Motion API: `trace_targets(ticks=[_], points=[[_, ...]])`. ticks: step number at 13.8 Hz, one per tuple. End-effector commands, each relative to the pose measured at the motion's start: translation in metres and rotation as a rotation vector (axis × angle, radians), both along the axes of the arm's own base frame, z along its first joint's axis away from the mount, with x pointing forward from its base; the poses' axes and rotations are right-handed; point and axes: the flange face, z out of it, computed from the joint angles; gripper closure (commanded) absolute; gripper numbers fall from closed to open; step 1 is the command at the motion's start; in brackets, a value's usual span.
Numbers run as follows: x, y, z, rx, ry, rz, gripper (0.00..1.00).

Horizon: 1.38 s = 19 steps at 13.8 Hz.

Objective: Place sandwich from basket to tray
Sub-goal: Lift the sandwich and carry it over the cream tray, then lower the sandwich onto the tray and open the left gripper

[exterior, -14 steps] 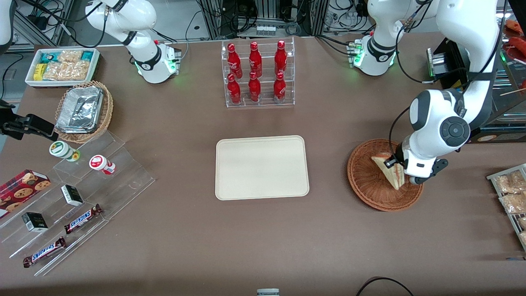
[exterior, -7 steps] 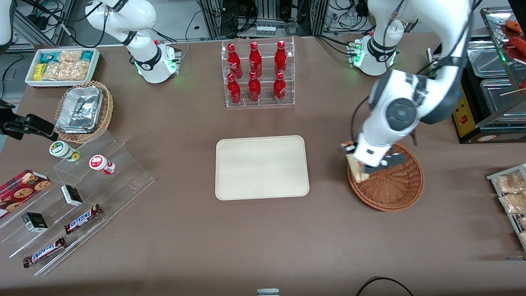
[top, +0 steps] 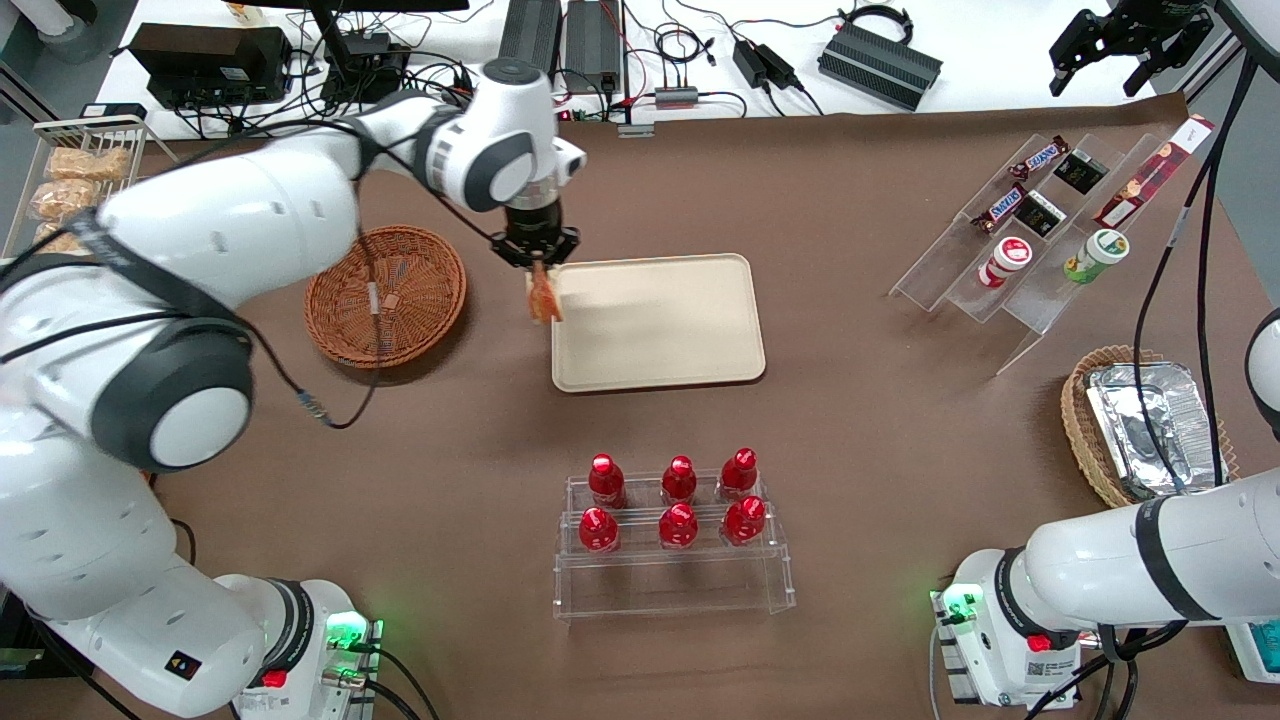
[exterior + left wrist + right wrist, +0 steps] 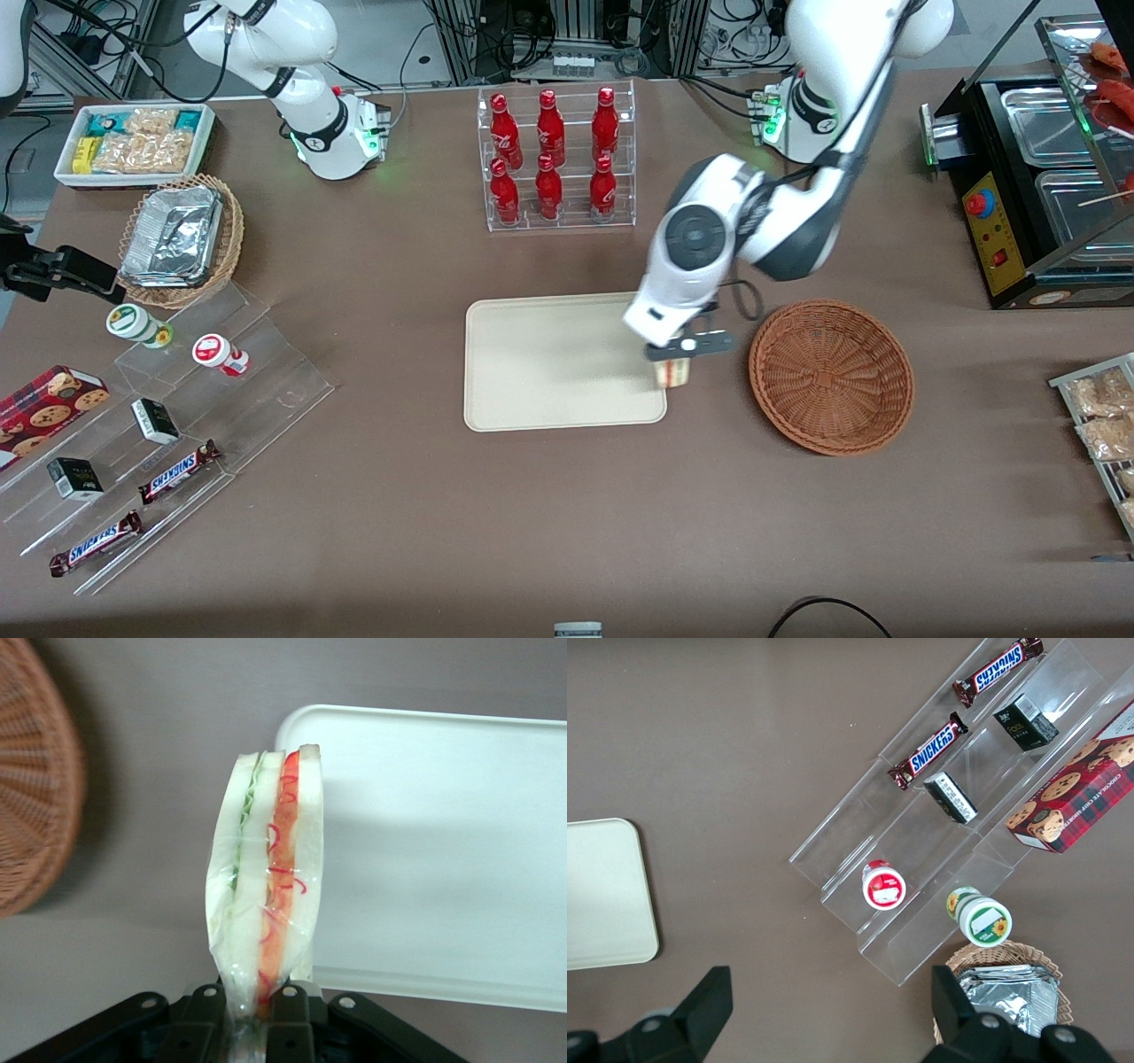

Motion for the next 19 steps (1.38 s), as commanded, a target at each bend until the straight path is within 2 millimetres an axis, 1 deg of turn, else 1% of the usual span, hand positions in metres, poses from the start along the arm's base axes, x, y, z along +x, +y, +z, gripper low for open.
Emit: trace_targets(ticks=[1, 3, 5, 6, 7, 8, 9, 10, 11, 13, 17, 19], points=[[0.015, -0.053, -0.017, -0.017, -0.019, 0.008, 1.0], [0.01, -0.082, -0.031, -0.044, -0.032, 0.0, 1.0], [0.004, -0.105, -0.042, -0.074, -0.063, 0.021, 1.0], [-0.003, -0.115, -0.05, -0.072, -0.066, 0.018, 1.0], [-0.006, -0.124, -0.057, -0.071, -0.066, 0.015, 1.0], [-0.002, -0.13, -0.063, -0.072, -0.068, 0.02, 1.0], [-0.003, -0.136, -0.069, -0.07, -0.067, 0.023, 1.0], [-0.01, -0.144, -0.077, -0.063, -0.063, 0.018, 1.0], [-0.012, -0.148, -0.081, -0.06, -0.063, 0.023, 1.0], [-0.012, -0.149, -0.082, -0.056, -0.061, 0.033, 1.0], [-0.023, -0.155, -0.088, -0.035, -0.048, 0.046, 1.0], [-0.025, -0.156, -0.09, -0.029, -0.048, 0.048, 1.0]])
